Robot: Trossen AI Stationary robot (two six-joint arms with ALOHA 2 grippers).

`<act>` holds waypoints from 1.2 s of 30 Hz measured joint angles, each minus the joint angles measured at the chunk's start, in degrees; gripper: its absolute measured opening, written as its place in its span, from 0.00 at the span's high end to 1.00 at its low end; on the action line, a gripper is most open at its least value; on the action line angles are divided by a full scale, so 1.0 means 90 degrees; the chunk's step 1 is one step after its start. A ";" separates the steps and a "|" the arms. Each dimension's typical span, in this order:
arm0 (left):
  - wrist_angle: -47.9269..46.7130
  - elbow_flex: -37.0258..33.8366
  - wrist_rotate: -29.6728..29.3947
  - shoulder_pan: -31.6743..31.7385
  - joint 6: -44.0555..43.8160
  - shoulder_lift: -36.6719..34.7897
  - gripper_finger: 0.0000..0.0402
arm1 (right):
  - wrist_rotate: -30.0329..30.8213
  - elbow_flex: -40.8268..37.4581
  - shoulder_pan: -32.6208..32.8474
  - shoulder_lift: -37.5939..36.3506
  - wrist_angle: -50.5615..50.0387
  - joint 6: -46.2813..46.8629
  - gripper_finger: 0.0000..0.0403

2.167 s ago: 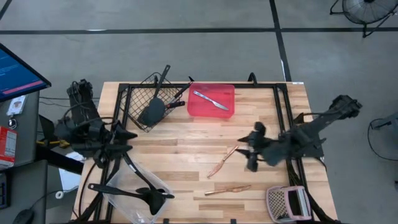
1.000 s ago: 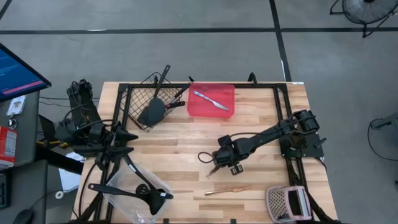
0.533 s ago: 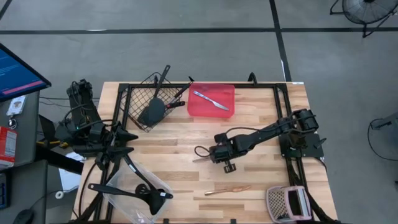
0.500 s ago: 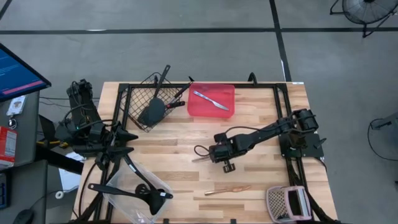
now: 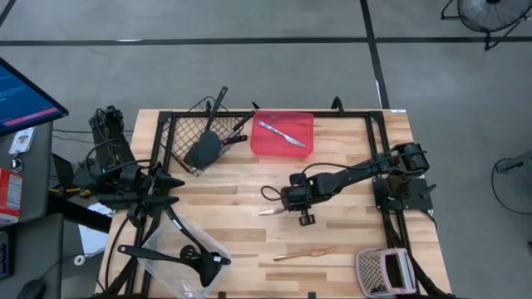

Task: Pick & Place Kitchen Items
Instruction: Put the gold table knife into the red bin

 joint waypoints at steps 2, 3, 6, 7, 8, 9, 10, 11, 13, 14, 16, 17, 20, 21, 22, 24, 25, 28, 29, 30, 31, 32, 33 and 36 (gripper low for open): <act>-0.0002 0.0000 0.0000 0.0000 0.0001 0.0000 0.41 | -0.0087 0.0022 -0.0015 -0.0050 -0.0008 0.0013 0.98; -0.0002 0.0000 0.0000 0.0000 0.0005 0.0000 0.41 | -0.0182 0.0021 -0.0015 -0.0090 -0.0115 0.0009 0.97; -0.0010 0.0000 0.0000 0.0000 0.0024 0.0000 0.41 | -0.0361 0.0092 -0.0012 -0.0180 -0.0598 -0.0068 0.87; -0.0010 0.0000 0.0000 0.0000 0.0042 0.0000 0.41 | -0.0352 0.0100 -0.0007 -0.0190 -0.0759 -0.0071 0.82; -0.0014 0.0000 0.0000 0.0000 0.0049 0.0000 0.41 | -0.0345 0.0096 0.0001 -0.0201 -0.0959 -0.0099 0.78; -0.0021 0.0000 0.0000 0.0000 0.0051 0.0000 0.41 | -0.0344 0.0084 0.0000 -0.0212 -0.1110 -0.0142 0.72; -0.0022 0.0000 0.0000 0.0000 0.0051 0.0000 0.41 | -0.0339 0.0069 0.0000 -0.0212 -0.1110 -0.0192 0.67; -0.0026 0.0000 0.0001 0.0000 0.0051 0.0002 0.41 | -0.0331 0.0021 0.0000 -0.0217 -0.1044 -0.0243 0.61; -0.0029 0.0000 0.0002 0.0000 0.0051 0.0014 0.41 | -0.0293 -0.0135 0.0000 -0.0227 -0.1042 -0.0319 0.51; -0.0029 0.0000 0.0002 0.0000 0.0051 0.0027 0.41 | -0.0244 -0.0223 -0.0005 -0.0224 -0.1062 -0.0351 0.47; -0.0029 0.0000 0.0002 -0.0002 0.0049 0.0041 0.41 | -0.0160 -0.0393 -0.0008 -0.0234 -0.0951 -0.0394 0.42; -0.0029 0.0000 0.0002 -0.0002 0.0049 0.0049 0.41 | -0.0160 -0.0500 -0.0018 -0.0265 -0.0839 -0.0396 0.41; -0.0030 -0.0001 0.0002 -0.0002 0.0049 0.0073 0.41 | -0.0263 -0.0795 -0.0052 -0.0296 -0.0594 -0.0290 0.42; -0.0032 0.0000 0.0002 -0.0002 0.0049 0.0075 0.41 | -0.0328 -0.0882 -0.0083 -0.0315 -0.0511 -0.0280 0.44; -0.0034 -0.0002 0.0002 -0.0002 0.0049 0.0080 0.41 | -0.0382 -0.0949 -0.0109 -0.0329 -0.0445 -0.0275 0.46; -0.0034 -0.0002 0.0002 -0.0002 0.0049 0.0078 0.41 | -0.0436 -0.0996 -0.0126 -0.0336 -0.0409 -0.0260 0.55; -0.0034 -0.0002 0.0002 -0.0002 0.0049 0.0075 0.41 | -0.0434 -0.0998 -0.0131 -0.0334 -0.0405 -0.0263 0.60; -0.0034 -0.0002 0.0002 -0.0002 0.0046 0.0073 0.41 | -0.0459 -0.1014 -0.0144 -0.0333 -0.0343 -0.0265 0.78; -0.0034 -0.0002 0.0002 -0.0002 0.0046 0.0075 0.41 | -0.0468 -0.1018 -0.0148 -0.0333 -0.0338 -0.0263 0.84; -0.0034 -0.0002 0.0002 -0.0002 0.0046 0.0075 0.41 | -0.0470 -0.1018 -0.0153 -0.0333 -0.0339 -0.0262 0.88; -0.0034 -0.0002 0.0002 -0.0002 0.0046 0.0075 0.41 | -0.0464 -0.1018 -0.0153 -0.0333 -0.0339 -0.0253 0.92; -0.0034 -0.0002 0.0002 -0.0002 0.0046 0.0075 0.41 | -0.0446 -0.1018 -0.0153 -0.0333 -0.0329 -0.0224 0.95; -0.0032 -0.0002 0.0002 -0.0002 0.0046 0.0074 0.41 | -0.0405 -0.1018 -0.0153 -0.0336 -0.0299 -0.0145 0.95; -0.0032 -0.0002 0.0002 -0.0002 0.0046 0.0075 0.41 | -0.0288 -0.1018 -0.0153 -0.0336 -0.0231 0.0129 0.95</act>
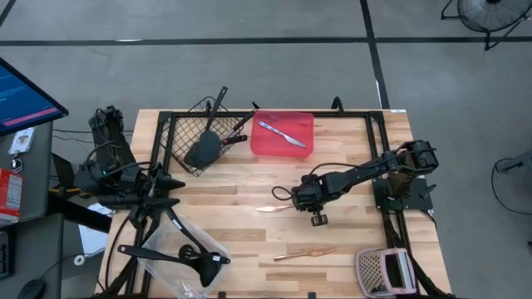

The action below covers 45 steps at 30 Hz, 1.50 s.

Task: Pick & Place Kitchen Items
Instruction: Put the gold table knife into the red bin

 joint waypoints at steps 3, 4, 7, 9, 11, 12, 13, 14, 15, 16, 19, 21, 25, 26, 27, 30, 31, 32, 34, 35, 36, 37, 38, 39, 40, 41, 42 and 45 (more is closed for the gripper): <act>0.0000 0.0000 0.0000 0.0000 -0.0002 0.0000 0.41 | 0.0139 0.0000 0.0034 0.0002 0.0042 0.0144 0.94; 0.0002 0.0000 0.0000 0.0000 -0.0002 0.0000 0.41 | 0.0167 0.0000 0.0041 0.0000 0.0062 0.0159 0.95; 0.0005 0.0000 0.0000 0.0000 -0.0046 0.0000 0.41 | 0.0322 0.0040 0.0071 -0.0050 0.0171 0.0215 0.96; 0.0005 0.0000 0.0000 0.0000 -0.0049 -0.0002 0.41 | 0.0312 0.0037 0.0051 -0.0164 0.0136 0.0215 0.97; 0.0005 0.0000 0.0000 0.0000 -0.0049 -0.0002 0.41 | 0.0273 0.0063 0.0004 -0.0288 0.0121 0.0218 0.98; 0.0005 0.0000 0.0000 0.0000 -0.0049 -0.0002 0.41 | 0.0258 0.0054 -0.0026 -0.0368 0.0075 0.0227 1.00; 0.0005 0.0000 0.0000 0.0000 -0.0049 -0.0002 0.41 | 0.0216 0.0046 -0.0064 -0.0433 0.0015 0.0234 1.00; 0.0007 0.0000 0.0000 0.0000 -0.0049 -0.0002 0.41 | 0.0201 0.0039 -0.0091 -0.0486 -0.0010 0.0236 1.00; 0.0005 0.0000 0.0000 0.0000 -0.0049 -0.0002 0.41 | 0.0198 0.0039 -0.0128 -0.0537 -0.0014 0.0263 1.00; 0.0005 0.0000 0.0000 0.0000 -0.0049 -0.0002 0.41 | 0.0194 0.0045 -0.0165 -0.0593 -0.0022 0.0283 0.99; 0.0005 0.0000 0.0000 0.0000 -0.0049 -0.0002 0.41 | 0.0164 0.0056 -0.0243 -0.0639 -0.0017 0.0302 1.00; 0.0005 0.0000 0.0000 0.0000 -0.0049 -0.0002 0.41 | 0.0153 0.0056 -0.0241 -0.0639 0.0002 0.0303 1.00; 0.0002 0.0000 -0.0029 0.0000 -0.0048 0.0071 0.41 | 0.0119 0.0065 -0.0228 -0.0641 -0.0046 0.0464 0.94; 0.0001 0.0000 -0.0148 0.0009 -0.0046 0.0133 0.41 | 0.0105 0.0068 -0.0226 -0.0642 -0.0136 0.0525 0.91; -0.0002 0.0000 -0.0288 0.0033 -0.0030 0.0202 0.41 | 0.0104 0.0068 -0.0226 -0.0647 -0.0259 0.0602 0.88; -0.0022 0.0000 -0.0341 0.0197 0.0158 0.0409 0.41 | -0.0207 0.0068 -0.0223 -0.0793 -0.0585 0.0807 0.79; -0.0032 -0.0002 -0.0304 0.0279 0.0169 0.0477 0.41 | -0.0323 0.0070 -0.0212 -0.0884 -0.0626 0.0916 0.77; -0.0027 -0.0002 -0.0283 0.0364 0.0170 0.0542 0.41 | -0.0378 0.0073 -0.0183 -0.0989 -0.0672 0.1052 0.74; -0.0024 -0.0002 -0.0177 0.0544 0.0172 0.0697 0.42 | -0.0392 0.0073 -0.0099 -0.1290 -0.0784 0.1266 0.70; -0.0020 -0.0002 -0.0081 0.0654 0.0175 0.0775 0.43 | -0.0379 0.0073 -0.0047 -0.1473 -0.0762 0.1367 0.68; -0.0031 -0.0002 0.0039 0.0783 0.0177 0.0859 0.44 | -0.0361 0.0073 -0.0003 -0.1671 -0.0753 0.1460 0.67; -0.0046 -0.0002 0.0189 0.0925 0.0180 0.0937 0.46 | -0.0346 0.0073 0.0039 -0.1871 -0.0751 0.1569 0.66; -0.0049 -0.0002 0.0382 0.1113 0.0187 0.1021 0.47 | -0.0323 0.0074 0.0077 -0.2074 -0.0733 0.1685 0.65; -0.0046 -0.0002 0.0564 0.1291 0.0189 0.1091 0.50 | -0.0269 0.0076 0.0115 -0.2281 -0.0709 0.1801 0.64; -0.0048 -0.0002 0.0745 0.1453 0.0184 0.1162 0.52 | -0.0185 0.0080 0.0158 -0.2476 -0.0673 0.1908 0.63; -0.0049 -0.0002 0.0946 0.1622 0.0152 0.1236 0.56 | -0.0112 0.0080 0.0199 -0.2663 -0.0640 0.1987 0.63; -0.0049 -0.0002 0.1145 0.1778 0.0126 0.1304 0.60 | 0.0000 0.0083 0.0247 -0.2850 -0.0608 0.2067 0.63; -0.0042 -0.0002 0.1636 0.2338 -0.0011 0.1591 0.76 | 0.0361 0.0085 0.0340 -0.3342 -0.0586 0.2308 0.63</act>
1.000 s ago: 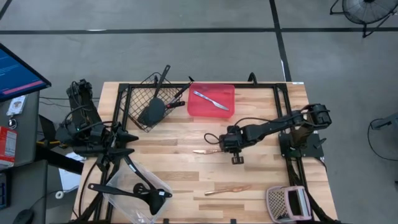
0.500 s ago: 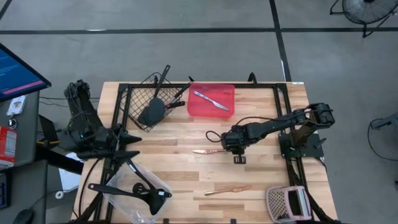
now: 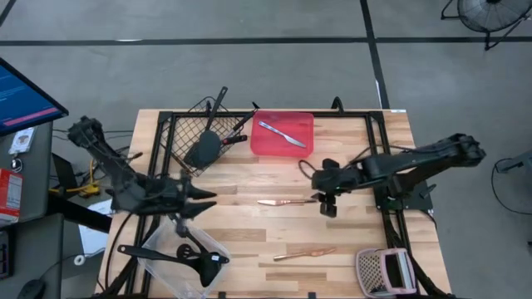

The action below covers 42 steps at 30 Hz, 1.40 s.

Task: Pick & Place Kitchen Items
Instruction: Put the gold table knife into the red bin

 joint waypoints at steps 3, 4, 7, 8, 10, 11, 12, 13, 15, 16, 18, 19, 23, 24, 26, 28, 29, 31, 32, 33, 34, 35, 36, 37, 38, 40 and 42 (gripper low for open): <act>-0.0021 0.0000 0.0563 0.0541 -0.0160 0.0284 0.94 | 0.0206 0.0000 0.0069 -0.0374 -0.0029 0.0204 0.64; -0.0005 0.0000 0.0760 0.0708 -0.0265 0.0360 0.97 | 0.0279 0.0000 0.0082 -0.0474 -0.0021 0.0275 0.65; -0.0029 0.0000 0.1343 0.1207 -0.0717 0.0678 0.99 | 0.0324 0.0000 0.0117 -0.0652 -0.0069 0.0363 0.67; -0.0080 0.0000 0.1565 0.1362 -0.0861 0.0802 0.99 | 0.0324 0.0000 0.0117 -0.0678 -0.0079 0.0382 0.67; -0.0101 0.0000 0.1951 0.1630 -0.1039 0.1066 1.00 | 0.0310 0.0000 0.0122 -0.0694 -0.0095 0.0380 0.68; -0.0096 0.0000 0.2109 0.1753 -0.1120 0.1203 1.00 | 0.0305 0.0000 0.0136 -0.0694 -0.0109 0.0380 0.68; -0.0109 0.0000 0.2230 0.1864 -0.1205 0.1346 1.00 | 0.0307 0.0000 0.0157 -0.0694 -0.0139 0.0380 0.68; -0.0118 0.0000 0.2349 0.1975 -0.1261 0.1489 1.00 | 0.0303 0.0000 0.0163 -0.0694 -0.0155 0.0377 0.68; -0.0126 0.0000 0.2567 0.2184 -0.1396 0.1767 1.00 | 0.0303 0.0000 0.0202 -0.0682 -0.0149 0.0380 0.68; -0.0122 0.0000 0.2692 0.2278 -0.1484 0.1900 1.00 | 0.0303 0.0000 0.0222 -0.0658 -0.0146 0.0380 0.68; -0.0129 0.0000 0.2953 0.2448 -0.1640 0.2166 1.00 | 0.0305 -0.0002 0.0288 -0.0643 -0.0197 0.0380 0.68; -0.0134 0.0000 0.3060 0.2512 -0.1691 0.2299 1.00 | 0.0300 -0.0002 0.0327 -0.0648 -0.0209 0.0387 0.68; -0.0118 0.0000 0.3136 0.2710 -0.1750 0.2735 1.00 | 0.0301 -0.0002 0.0437 -0.0648 -0.0282 0.0467 0.69; -0.0122 0.0000 0.3136 0.2755 -0.1755 0.2835 1.00 | 0.0300 -0.0002 0.0464 -0.0648 -0.0272 0.0487 0.69; -0.0114 0.0000 0.3137 0.2851 -0.1873 0.3048 1.00 | 0.0315 -0.0002 0.0515 -0.0648 -0.0279 0.0564 0.69; -0.0111 0.0000 0.3136 0.2936 -0.1983 0.3279 1.00 | 0.0324 -0.0002 0.0553 -0.0648 -0.0272 0.0574 0.69; -0.0111 0.0000 0.3136 0.2989 -0.2012 0.3412 1.00 | 0.0325 -0.0002 0.0575 -0.0648 -0.0272 0.0577 0.69; -0.0114 0.0000 0.3129 0.3093 -0.2076 0.3625 1.00 | 0.0395 -0.0002 0.0601 -0.0648 -0.0265 0.0587 0.70; -0.0097 0.0002 0.3114 0.3148 -0.2125 0.3722 1.00 | 0.0464 -0.0002 0.0622 -0.0648 -0.0262 0.0602 0.70; -0.0096 0.0005 0.3078 0.3209 -0.2179 0.3811 1.00 | 0.0505 -0.0002 0.0622 -0.0648 -0.0262 0.0627 0.70; -0.0097 0.0005 0.3077 0.3269 -0.2204 0.3886 1.00 | 0.0528 -0.0002 0.0622 -0.0648 -0.0262 0.0638 0.70; -0.0090 0.0005 0.3076 0.3324 -0.2212 0.3949 1.00 | 0.0536 -0.0002 0.0622 -0.0648 -0.0262 0.0640 0.70; -0.0074 0.0005 0.3076 0.3370 -0.2212 0.4010 1.00 | 0.0538 -0.0002 0.0622 -0.0648 -0.0262 0.0640 0.70; -0.0066 0.0007 0.3077 0.3410 -0.2211 0.4063 1.00 | 0.0538 -0.0002 0.0622 -0.0648 -0.0262 0.0640 0.70; -0.0065 0.0007 0.3090 0.3453 -0.2208 0.4113 1.00 | 0.0539 -0.0002 0.0622 -0.0648 -0.0261 0.0640 0.70; -0.0065 0.0007 0.3177 0.3532 -0.2207 0.4200 1.00 | 0.0541 -0.0002 0.0622 -0.0648 -0.0262 0.0640 0.70; -0.0057 0.0010 0.3209 0.3571 -0.2208 0.4290 1.00 | 0.0541 -0.0002 0.0622 -0.0648 -0.0260 0.0640 0.70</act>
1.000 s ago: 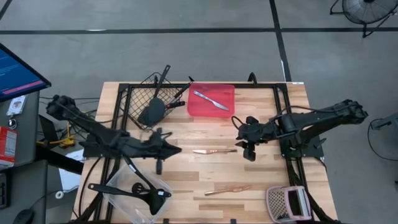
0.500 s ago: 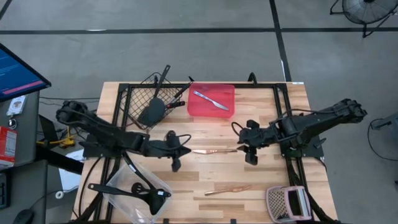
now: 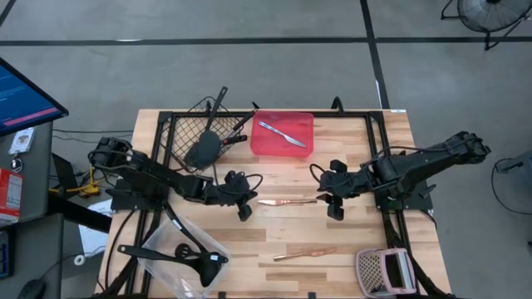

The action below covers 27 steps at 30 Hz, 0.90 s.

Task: Pick & Place Kitchen Items
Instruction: Put the gold table knife into the red bin

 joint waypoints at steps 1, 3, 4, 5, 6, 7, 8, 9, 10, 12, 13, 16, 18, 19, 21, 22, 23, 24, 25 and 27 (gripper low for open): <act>0.0000 -0.0002 0.0002 0.0002 -0.0002 0.0055 1.00 | -0.0001 0.0000 0.0000 0.0000 0.0000 0.0000 0.70; 0.0002 -0.0001 0.0028 0.0000 -0.0004 0.0139 1.00 | 0.0000 0.0000 0.0000 0.0000 0.0000 0.0000 0.70; 0.0002 0.0000 0.0040 -0.0003 -0.0019 0.0176 1.00 | 0.0000 0.0000 0.0000 0.0000 0.0000 0.0000 0.70; 0.0002 0.0000 0.0073 -0.0003 -0.0031 0.0211 1.00 | 0.0000 0.0000 -0.0002 0.0000 0.0000 0.0000 0.70; 0.0006 0.0000 0.0128 -0.0003 -0.0050 0.0252 1.00 | 0.0000 0.0000 -0.0002 0.0000 0.0000 0.0000 0.70; 0.0006 0.0000 0.0145 -0.0003 -0.0069 0.0296 1.00 | 0.0000 0.0000 -0.0002 0.0000 0.0005 0.0000 0.70; 0.0006 0.0000 0.0147 -0.0003 -0.0106 0.0347 1.00 | 0.0000 0.0000 -0.0002 0.0000 0.0019 0.0000 0.70; 0.0006 0.0007 0.0146 0.0006 -0.0125 0.0402 1.00 | 0.0000 0.0000 -0.0002 0.0000 0.0043 0.0000 0.70; 0.0002 0.0022 0.0148 0.0027 -0.0136 0.0469 1.00 | 0.0000 0.0000 -0.0002 0.0000 0.0069 0.0000 0.70; -0.0009 0.0121 0.0148 0.0047 -0.0135 0.0631 1.00 | 0.0000 0.0000 -0.0002 0.0000 0.0078 0.0000 0.70; -0.0019 0.0191 0.0148 0.0064 -0.0117 0.0706 1.00 | 0.0000 0.0000 -0.0002 0.0000 0.0088 0.0000 0.70; 0.0000 0.0476 0.0167 0.0125 0.0097 0.0970 1.00 | 0.0000 0.0000 -0.0002 0.0039 0.0109 0.0002 0.70; -0.0038 0.0611 0.0252 0.0183 0.0172 0.1117 1.00 | -0.0002 0.0000 -0.0002 0.0110 0.0114 0.0075 0.70; -0.0092 0.0656 0.0285 0.0217 0.0170 0.1172 1.00 | -0.0005 -0.0002 -0.0002 0.0138 0.0116 0.0120 0.70; -0.0242 0.0680 0.0312 0.0263 0.0149 0.1220 1.00 | -0.0038 -0.0002 -0.0002 0.0224 0.0124 0.0157 0.69; -0.0346 0.0678 0.0311 0.0278 0.0128 0.1220 1.00 | -0.0069 -0.0002 0.0003 0.0278 0.0119 0.0164 0.69; -0.0439 0.0680 0.0311 0.0288 0.0091 0.1220 1.00 | -0.0074 -0.0005 0.0025 0.0335 0.0116 0.0165 0.69; -0.0548 0.0680 0.0310 0.0302 0.0062 0.1218 1.00 | -0.0074 -0.0005 0.0044 0.0383 0.0127 0.0162 0.69; -0.0634 0.0677 0.0311 0.0308 0.0049 0.1218 1.00 | -0.0074 -0.0005 0.0056 0.0437 0.0125 0.0139 0.69; -0.0644 0.0675 0.0343 0.0306 0.0046 0.1218 1.00 | -0.0078 -0.0002 0.0093 0.0549 0.0122 0.0117 0.69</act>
